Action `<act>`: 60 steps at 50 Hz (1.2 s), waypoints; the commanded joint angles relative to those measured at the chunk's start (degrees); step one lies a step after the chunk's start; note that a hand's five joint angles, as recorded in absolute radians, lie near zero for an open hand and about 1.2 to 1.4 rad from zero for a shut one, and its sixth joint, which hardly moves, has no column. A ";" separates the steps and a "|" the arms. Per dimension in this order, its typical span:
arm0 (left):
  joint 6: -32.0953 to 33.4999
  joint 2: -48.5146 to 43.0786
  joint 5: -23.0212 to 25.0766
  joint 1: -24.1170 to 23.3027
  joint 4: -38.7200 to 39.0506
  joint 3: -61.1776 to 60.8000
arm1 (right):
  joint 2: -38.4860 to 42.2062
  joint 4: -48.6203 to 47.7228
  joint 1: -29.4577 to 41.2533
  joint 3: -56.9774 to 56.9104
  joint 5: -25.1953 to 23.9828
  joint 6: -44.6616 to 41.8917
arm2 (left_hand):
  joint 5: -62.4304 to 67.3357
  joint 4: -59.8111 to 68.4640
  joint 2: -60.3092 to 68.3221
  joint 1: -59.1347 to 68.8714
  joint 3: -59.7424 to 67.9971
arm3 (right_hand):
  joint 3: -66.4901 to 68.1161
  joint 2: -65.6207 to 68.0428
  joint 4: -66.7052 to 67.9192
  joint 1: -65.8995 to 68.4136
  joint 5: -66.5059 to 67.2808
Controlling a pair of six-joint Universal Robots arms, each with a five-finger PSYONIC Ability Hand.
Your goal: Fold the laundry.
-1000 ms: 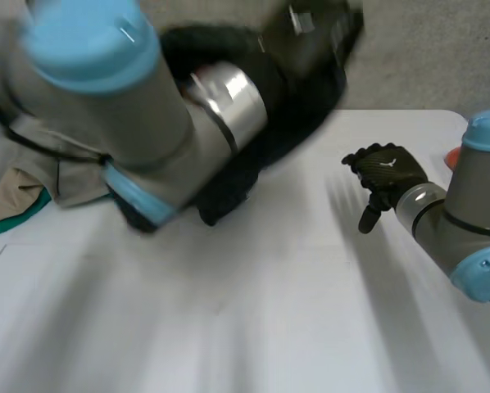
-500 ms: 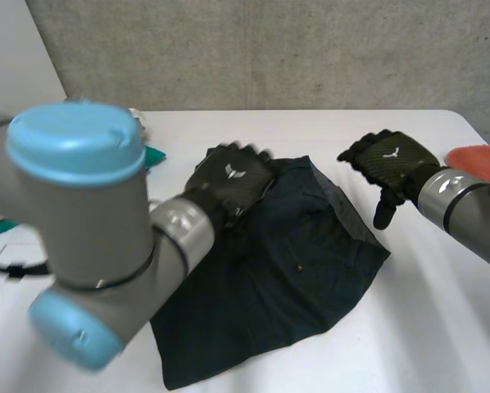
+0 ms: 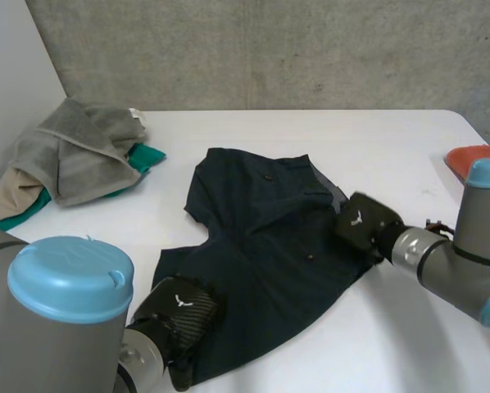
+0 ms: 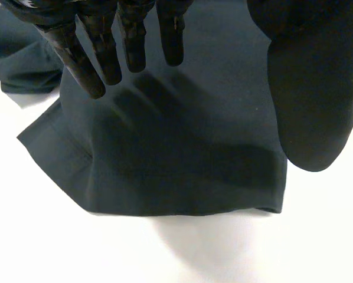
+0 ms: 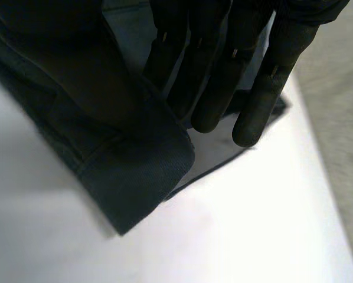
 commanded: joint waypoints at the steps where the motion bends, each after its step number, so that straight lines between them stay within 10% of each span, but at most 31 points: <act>1: 0.58 -1.09 -2.29 -2.45 1.91 1.04 | -9.48 -3.98 4.18 -0.78 3.77 23.75 | 0.66 0.67 0.70 0.56 0.76 | 12.54 13.23 11.86 18.29 13.35; 12: 3.05 -7.95 -5.63 -4.04 4.02 6.49 | -6.87 10.95 8.58 -14.75 21.97 42.60 | 6.69 6.71 6.74 6.59 6.79 | 12.54 13.23 11.86 18.29 13.35; 19: 4.63 -15.24 -7.03 -4.65 5.78 10.87 | -6.07 16.24 9.29 -16.52 22.23 45.06 | 63.98 64.00 64.03 63.88 64.09 | 12.54 13.23 11.86 18.29 13.35; 27: 4.63 -3.06 -11.43 -2.37 7.27 12.73 | -9.41 17.29 8.85 -15.29 21.53 41.38 | 64.05 64.07 64.10 63.95 64.16 | 12.54 13.23 11.86 18.29 13.35; 41: 6.92 22.72 -0.18 12.39 5.52 33.54 | -24.79 16.76 2.61 -22.75 16.87 39.25 | 64.05 64.07 64.10 63.95 64.16 | 12.54 13.23 11.86 18.29 13.35; 60: -0.64 -12.85 2.02 16.53 -0.64 66.68 | 0.06 20.46 6.74 -42.97 25.83 48.05 | 64.05 64.07 64.10 63.95 64.16 | 12.54 13.23 11.86 18.29 13.35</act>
